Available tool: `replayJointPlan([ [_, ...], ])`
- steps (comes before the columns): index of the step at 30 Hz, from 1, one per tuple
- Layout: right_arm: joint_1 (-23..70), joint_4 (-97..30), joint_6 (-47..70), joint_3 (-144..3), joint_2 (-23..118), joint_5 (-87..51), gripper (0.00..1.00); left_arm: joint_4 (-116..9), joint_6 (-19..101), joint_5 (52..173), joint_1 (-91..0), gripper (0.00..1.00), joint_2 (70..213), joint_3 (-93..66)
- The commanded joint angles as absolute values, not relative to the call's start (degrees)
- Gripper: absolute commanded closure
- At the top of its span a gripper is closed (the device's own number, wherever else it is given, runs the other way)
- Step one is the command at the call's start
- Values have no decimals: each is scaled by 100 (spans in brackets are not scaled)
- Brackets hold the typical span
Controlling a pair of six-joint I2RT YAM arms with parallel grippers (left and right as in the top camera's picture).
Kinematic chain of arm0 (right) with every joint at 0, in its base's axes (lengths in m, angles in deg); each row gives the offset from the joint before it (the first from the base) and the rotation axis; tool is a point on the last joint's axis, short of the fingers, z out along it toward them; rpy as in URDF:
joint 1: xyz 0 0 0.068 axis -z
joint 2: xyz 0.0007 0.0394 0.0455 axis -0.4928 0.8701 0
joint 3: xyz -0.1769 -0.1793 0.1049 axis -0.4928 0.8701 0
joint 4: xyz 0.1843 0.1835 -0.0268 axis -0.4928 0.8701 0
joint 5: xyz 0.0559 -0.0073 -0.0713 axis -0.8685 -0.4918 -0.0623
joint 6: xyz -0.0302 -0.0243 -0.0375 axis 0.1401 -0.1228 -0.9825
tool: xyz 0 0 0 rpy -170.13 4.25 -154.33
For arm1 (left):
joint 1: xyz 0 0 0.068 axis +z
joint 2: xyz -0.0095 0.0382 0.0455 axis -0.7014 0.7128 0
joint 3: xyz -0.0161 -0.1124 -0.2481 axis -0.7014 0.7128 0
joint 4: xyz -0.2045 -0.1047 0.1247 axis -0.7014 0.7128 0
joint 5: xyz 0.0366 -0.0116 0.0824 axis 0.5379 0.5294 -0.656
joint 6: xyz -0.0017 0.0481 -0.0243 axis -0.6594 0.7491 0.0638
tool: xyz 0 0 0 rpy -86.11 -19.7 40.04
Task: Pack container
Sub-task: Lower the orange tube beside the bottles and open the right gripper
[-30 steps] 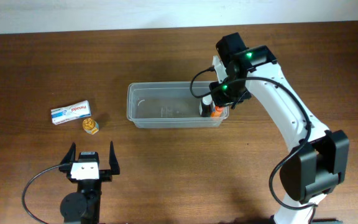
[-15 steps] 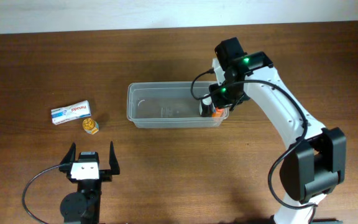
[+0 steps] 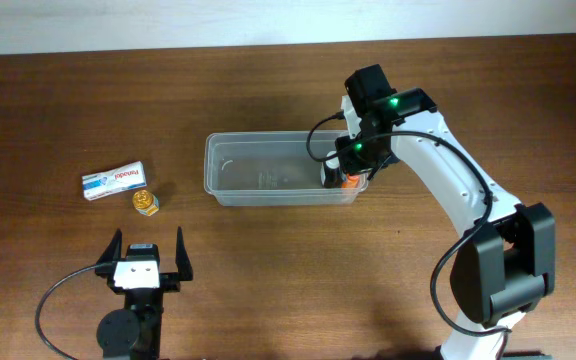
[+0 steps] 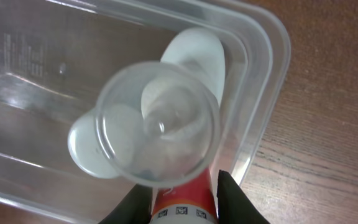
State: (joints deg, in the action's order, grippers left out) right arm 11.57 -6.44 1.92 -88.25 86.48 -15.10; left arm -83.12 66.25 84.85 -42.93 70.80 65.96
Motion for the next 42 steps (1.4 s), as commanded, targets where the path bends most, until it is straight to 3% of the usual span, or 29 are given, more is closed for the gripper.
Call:
replayJointPlan([
  [1,1104,-679,236,-8709,8663,-1464,73,-8283,6717,8492,-4315,1,7034,6611],
  [28,1104,-843,77,-8785,8661,-1506,73,-8283,6717,8492,-4315,1,7034,6611],
  [30,1104,-837,77,-8788,8661,-1506,69,-8283,6717,8492,-4315,1,7034,6611],
  [36,1104,-747,77,-8788,8661,-1501,29,-8283,6717,8492,-4315,1,7034,6611],
  [42,1104,-740,77,-8825,8657,-1501,25,-8283,6717,8492,-4315,1,7034,6611],
])
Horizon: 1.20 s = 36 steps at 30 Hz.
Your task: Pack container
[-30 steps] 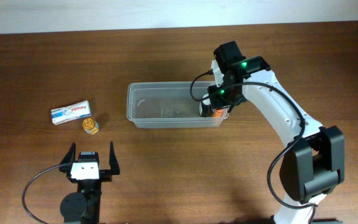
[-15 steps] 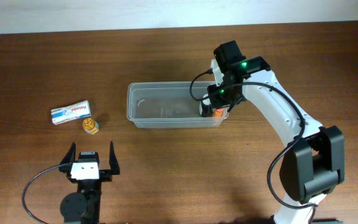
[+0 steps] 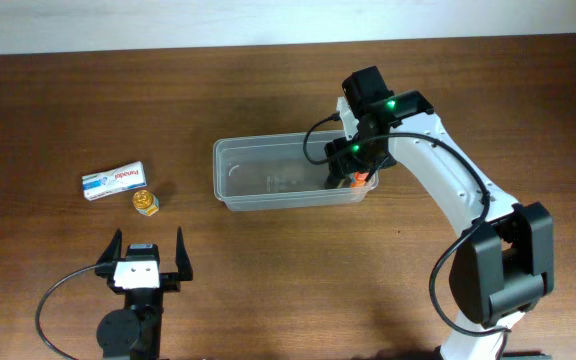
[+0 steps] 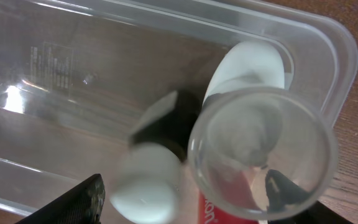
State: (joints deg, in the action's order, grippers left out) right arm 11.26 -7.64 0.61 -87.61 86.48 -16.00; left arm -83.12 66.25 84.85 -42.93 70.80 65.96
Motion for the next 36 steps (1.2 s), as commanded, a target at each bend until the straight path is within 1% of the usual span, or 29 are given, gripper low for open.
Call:
replayJointPlan([
  [1,1104,-743,77,-8833,8657,-1501,25,-8283,6717,8492,-4315,1,7034,6611],
  [9,1104,-714,33,-8908,8657,-1453,25,-8283,6717,8492,-4315,1,7034,6611],
  [17,1104,-100,35,-9828,8657,-1429,24,-8283,6717,8492,-4315,1,7034,6611],
  [19,1118,186,39,-10158,8657,-1432,22,-8283,6717,8492,-4315,1,7034,6611],
  [23,1155,777,105,-10846,8657,-1410,15,-8283,6717,8492,-4315,1,7034,6611],
  [25,1220,1126,109,-11236,8657,-1390,8,-8283,6717,8492,-4315,1,7034,6611],
  [26,1310,1386,190,-11517,8657,-1351,1,-8283,6717,8492,-4315,1,7034,6611],
  [30,1778,1972,724,-12230,8657,-1045,2,-8283,6717,8492,-4315,1,7034,6611],
  [36,3120,2357,1497,-12567,8659,-920,2,-8283,6717,8492,-4315,1,7034,6611],
])
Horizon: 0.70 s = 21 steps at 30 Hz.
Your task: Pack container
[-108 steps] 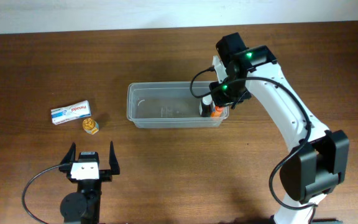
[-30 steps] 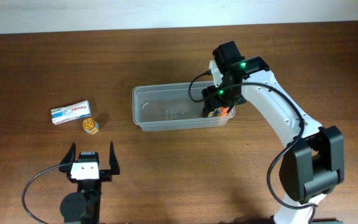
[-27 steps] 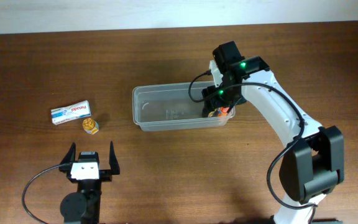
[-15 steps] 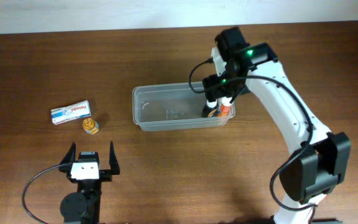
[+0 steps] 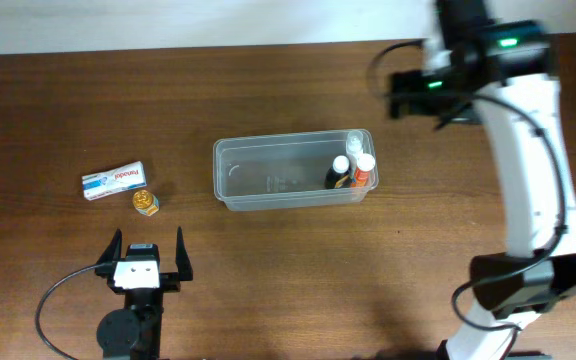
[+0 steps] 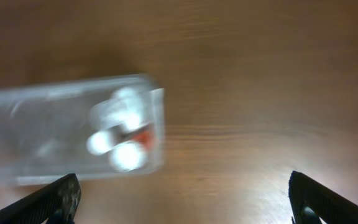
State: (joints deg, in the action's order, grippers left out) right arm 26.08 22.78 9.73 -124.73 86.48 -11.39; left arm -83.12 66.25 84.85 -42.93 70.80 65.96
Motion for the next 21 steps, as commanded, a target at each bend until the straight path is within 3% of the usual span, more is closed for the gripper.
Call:
replayJointPlan([
  [1,3345,2376,1589,-12547,8659,-922,2,-8283,6717,8492,-4315,1,7034,6611],
  [9,4593,2750,1803,-12499,8659,-942,2,-8286,6717,8494,-4315,1,7034,6611],
  [17,4759,2921,1760,-12499,8659,-942,2,-8395,6688,8641,-4317,1,7034,6607],
  [21,4759,2914,1760,-12499,8659,-942,2,-8701,6690,9790,-4315,1,7034,6552],
])
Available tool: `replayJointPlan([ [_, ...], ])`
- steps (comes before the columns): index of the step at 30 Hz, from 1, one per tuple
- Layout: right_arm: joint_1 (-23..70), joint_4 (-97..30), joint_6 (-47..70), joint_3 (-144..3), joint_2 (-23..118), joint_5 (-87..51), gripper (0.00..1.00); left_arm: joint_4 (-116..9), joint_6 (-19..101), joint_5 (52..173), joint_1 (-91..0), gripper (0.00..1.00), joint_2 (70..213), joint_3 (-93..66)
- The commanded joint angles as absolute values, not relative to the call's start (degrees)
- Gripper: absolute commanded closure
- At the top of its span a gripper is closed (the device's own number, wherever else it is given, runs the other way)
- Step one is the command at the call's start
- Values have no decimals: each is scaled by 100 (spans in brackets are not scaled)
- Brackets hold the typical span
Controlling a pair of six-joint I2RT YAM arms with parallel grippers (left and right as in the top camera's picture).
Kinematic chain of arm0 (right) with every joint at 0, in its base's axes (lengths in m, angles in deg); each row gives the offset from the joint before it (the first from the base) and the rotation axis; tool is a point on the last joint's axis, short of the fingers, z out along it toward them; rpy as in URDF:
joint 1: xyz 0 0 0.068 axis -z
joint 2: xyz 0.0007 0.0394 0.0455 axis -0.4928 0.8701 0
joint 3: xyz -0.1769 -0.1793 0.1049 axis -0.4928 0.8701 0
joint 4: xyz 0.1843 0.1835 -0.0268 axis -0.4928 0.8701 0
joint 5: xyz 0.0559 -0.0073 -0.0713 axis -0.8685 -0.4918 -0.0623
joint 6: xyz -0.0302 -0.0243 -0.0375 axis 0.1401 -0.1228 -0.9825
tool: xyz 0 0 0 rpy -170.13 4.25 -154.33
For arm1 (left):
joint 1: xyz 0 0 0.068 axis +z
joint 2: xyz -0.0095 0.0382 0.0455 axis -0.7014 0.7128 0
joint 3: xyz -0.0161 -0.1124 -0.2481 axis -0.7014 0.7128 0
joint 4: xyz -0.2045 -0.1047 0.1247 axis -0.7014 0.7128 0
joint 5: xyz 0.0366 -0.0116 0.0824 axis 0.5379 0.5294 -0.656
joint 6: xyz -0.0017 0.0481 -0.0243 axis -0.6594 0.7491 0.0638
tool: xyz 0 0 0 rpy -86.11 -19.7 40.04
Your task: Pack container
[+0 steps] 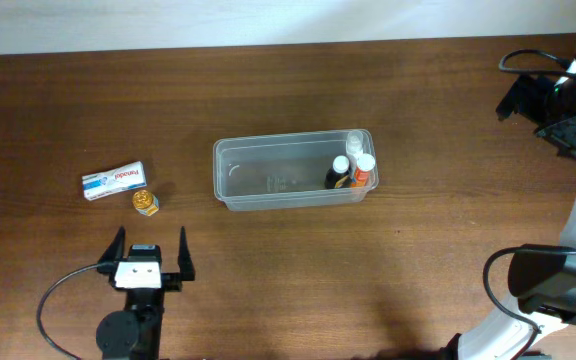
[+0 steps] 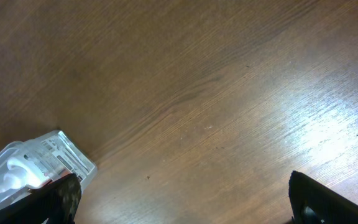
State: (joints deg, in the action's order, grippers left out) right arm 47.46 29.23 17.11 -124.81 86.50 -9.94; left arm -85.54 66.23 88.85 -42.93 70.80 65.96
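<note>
The clear plastic container lies mid-table. Standing in its right end are a dark bottle with a white cap, a red bottle and a clear-topped one. A corner of the container shows at the lower left of the right wrist view. My right gripper hangs far to the right of it, open and empty, over bare wood. My left gripper rests open near the front edge. A white and blue box and a small gold item lie on the table at the left.
The brown wooden table carries nothing else. Its far edge meets a pale wall. The right arm's cable and links run along the right edge of the overhead view.
My right gripper was above the table behind the container's right end; it is now far out at the table's right edge, still open. Container, bottles and left arm are unchanged.
My right gripper was first down in the container's right end, shut on the red bottle. Then it stood open there, with the bottle beside the dark one and the container shifted slightly right. Later it was clear behind the container, and now far right.
</note>
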Motion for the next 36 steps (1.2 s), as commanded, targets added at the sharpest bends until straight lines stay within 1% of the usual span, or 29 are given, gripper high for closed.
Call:
replayJointPlan([
  [1,4759,2905,1762,-12499,8659,-944,2,-8758,6690,10077,-4315,1,7034,6502],
  [5,4759,2905,1760,-12499,8659,-944,2,-8316,6271,10247,-4315,1,7172,5870],
  [9,4759,2905,1760,-12499,8659,-942,2,-7663,6599,10184,-4295,0,7976,4590],
  [11,4759,2905,1760,-12499,8659,-942,2,-7250,6773,10166,-4263,1,8597,3816],
  [14,4759,2905,1760,-12499,8659,-942,2,-6316,6828,10149,-4140,0,9777,2450],
  [19,4759,2905,1760,-12499,8659,-942,2,-4076,6828,10182,-3985,1,12053,-236],
  [23,4759,2905,1760,-12499,8659,-942,2,-2493,6824,10424,-3987,1,13358,-1996],
  [25,4759,2905,1760,-12499,8659,-942,2,-1947,6826,10531,-3987,1,13854,-2614],
  [28,4759,2905,1760,-12499,8659,-944,2,-1777,6734,10671,-3987,1,14284,-2936],
  [33,4759,2905,1760,-12499,8659,-942,2,-1630,6824,10774,-3987,1,14667,-2934],
  [36,4759,2905,1760,-12499,8659,-942,2,-1733,6763,10356,-3987,1,14918,-2934],
])
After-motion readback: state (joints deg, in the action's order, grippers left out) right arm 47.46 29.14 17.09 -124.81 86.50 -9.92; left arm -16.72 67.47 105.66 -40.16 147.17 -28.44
